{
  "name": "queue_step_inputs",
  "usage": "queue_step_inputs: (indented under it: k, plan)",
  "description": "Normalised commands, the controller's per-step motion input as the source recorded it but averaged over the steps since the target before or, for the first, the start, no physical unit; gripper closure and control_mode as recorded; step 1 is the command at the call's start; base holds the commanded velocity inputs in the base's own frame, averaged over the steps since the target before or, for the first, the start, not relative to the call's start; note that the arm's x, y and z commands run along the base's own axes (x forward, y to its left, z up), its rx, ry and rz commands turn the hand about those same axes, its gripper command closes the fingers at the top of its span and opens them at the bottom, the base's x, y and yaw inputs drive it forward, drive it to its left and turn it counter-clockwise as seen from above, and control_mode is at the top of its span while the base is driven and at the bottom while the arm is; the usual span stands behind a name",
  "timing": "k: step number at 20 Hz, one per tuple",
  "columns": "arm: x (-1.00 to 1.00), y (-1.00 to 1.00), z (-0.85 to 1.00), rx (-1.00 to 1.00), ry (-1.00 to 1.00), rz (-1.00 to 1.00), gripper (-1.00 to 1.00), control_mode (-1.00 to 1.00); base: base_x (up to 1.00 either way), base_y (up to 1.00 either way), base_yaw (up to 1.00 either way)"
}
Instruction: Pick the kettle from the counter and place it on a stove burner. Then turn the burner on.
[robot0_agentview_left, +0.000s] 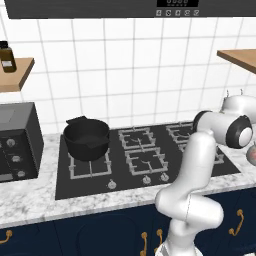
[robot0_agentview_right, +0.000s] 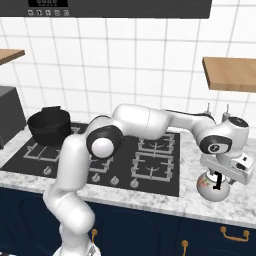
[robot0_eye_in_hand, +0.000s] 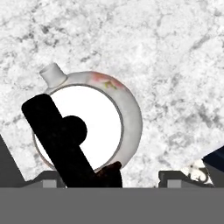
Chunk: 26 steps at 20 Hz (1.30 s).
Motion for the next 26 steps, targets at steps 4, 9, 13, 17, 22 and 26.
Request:
queue_step_inputs:
  k: [4,9,13,17,22,26]
  plan:
    - [0.00,0.00,0.00,0.00,0.00,0.00,1.00,-1.00,0.00,0.00,0.00]
    - [-0.04,0.14,0.14,0.00,-0.08,0.00,1.00,-1.00,0.00,0.00,0.00]
    - [-0.15,0.91,0.51,-0.01,-0.20,-0.06,1.00,-1.00,0.00,0.00,0.00]
    - [-0.06,1.00,0.49,-0.08,-0.21,-0.13,1.00,-1.00,0.00,0.00,0.00]
    - [0.00,1.00,0.34,-0.18,-0.08,-0.17,1.00,-1.00,0.00,0.00,0.00]
    - [0.12,1.00,0.26,-0.20,0.03,-0.13,1.00,-1.00,0.00,0.00,0.00]
